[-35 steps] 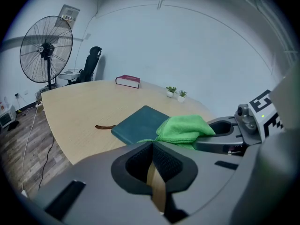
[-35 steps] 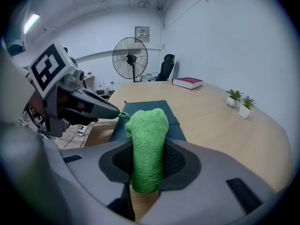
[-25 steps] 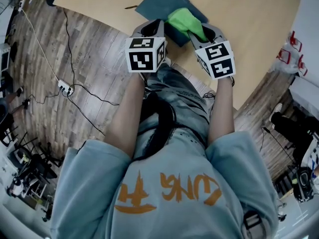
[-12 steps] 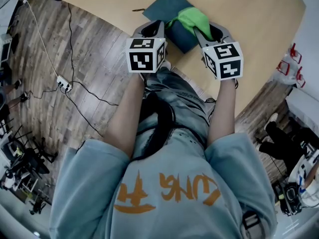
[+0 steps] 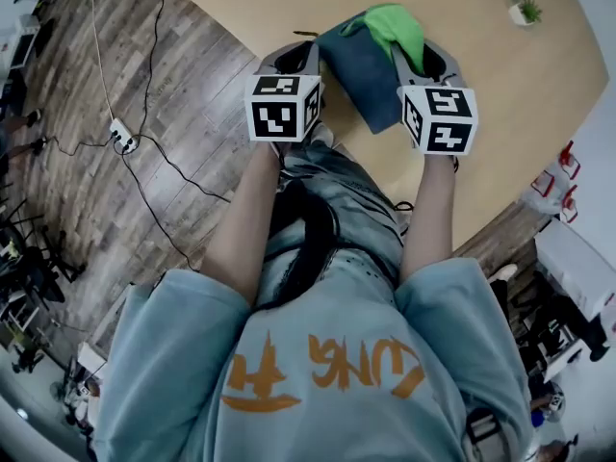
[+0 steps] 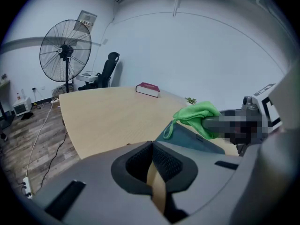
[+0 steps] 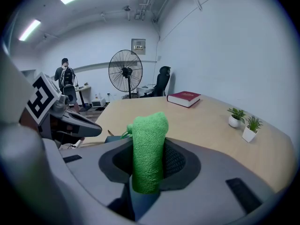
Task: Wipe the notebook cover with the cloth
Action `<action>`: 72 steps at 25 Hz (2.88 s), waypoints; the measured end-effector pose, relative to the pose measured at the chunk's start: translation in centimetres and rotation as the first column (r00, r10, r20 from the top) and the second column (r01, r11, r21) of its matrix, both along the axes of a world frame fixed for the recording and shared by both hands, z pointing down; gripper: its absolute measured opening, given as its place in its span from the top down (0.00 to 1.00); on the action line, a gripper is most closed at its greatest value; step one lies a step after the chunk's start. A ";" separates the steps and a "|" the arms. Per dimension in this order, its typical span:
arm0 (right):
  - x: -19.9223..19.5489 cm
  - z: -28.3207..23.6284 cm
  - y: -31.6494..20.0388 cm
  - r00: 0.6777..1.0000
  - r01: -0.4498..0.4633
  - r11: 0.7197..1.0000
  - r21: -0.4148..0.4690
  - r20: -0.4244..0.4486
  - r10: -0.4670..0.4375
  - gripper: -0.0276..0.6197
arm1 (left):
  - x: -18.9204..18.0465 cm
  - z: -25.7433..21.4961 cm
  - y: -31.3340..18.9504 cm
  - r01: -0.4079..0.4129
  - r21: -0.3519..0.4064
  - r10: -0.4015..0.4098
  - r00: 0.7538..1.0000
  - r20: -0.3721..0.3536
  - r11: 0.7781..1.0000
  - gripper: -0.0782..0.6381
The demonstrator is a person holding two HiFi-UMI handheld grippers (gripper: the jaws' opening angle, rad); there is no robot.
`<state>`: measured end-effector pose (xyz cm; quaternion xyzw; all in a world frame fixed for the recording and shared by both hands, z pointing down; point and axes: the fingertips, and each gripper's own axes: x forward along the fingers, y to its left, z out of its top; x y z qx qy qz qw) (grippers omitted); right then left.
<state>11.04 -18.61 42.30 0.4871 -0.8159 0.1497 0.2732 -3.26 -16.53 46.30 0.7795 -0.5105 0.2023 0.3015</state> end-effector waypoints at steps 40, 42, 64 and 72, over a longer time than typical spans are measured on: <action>-0.8 4.4 -2.4 0.998 0.015 0.994 -0.106 -0.060 -0.021 0.79 | 0.0 1.0 0.0 -0.008 -0.043 0.011 0.997 0.070 0.999 0.86; -0.5 4.4 -2.0 0.998 0.011 0.994 -0.108 -0.057 -0.017 0.79 | 0.4 0.9 0.2 -0.020 -0.043 0.023 0.997 0.074 0.999 0.86; 1.7 3.9 4.7 0.999 -0.027 0.994 -0.102 -0.044 0.023 0.79 | 5.5 0.3 4.0 -0.199 -0.030 0.201 0.976 0.084 0.980 0.86; 2.8 4.1 6.3 0.998 -0.056 0.993 -0.104 -0.039 0.053 0.79 | 6.8 0.5 4.7 -0.244 -0.032 0.246 0.966 0.078 0.969 0.86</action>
